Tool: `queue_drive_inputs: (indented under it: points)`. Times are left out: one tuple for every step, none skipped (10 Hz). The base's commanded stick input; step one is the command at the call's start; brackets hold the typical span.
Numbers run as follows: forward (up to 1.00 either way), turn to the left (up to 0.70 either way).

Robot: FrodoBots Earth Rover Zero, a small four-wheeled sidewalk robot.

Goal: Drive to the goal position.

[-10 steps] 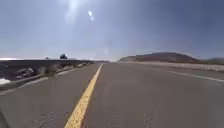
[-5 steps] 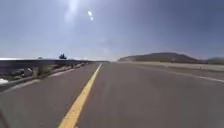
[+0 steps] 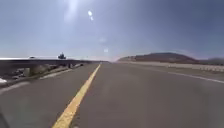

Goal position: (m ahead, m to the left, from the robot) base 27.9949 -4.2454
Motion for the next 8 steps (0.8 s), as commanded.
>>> queue_drive_inputs:
  points:
    - [0.85,0.34]
    - [0.85,0.34]
    - [0.85,0.00]
    - [0.85,0.00]
    - [0.85,0.00]
    - [0.85,0.00]
    - [0.85,0.00]
    - [0.85,0.00]
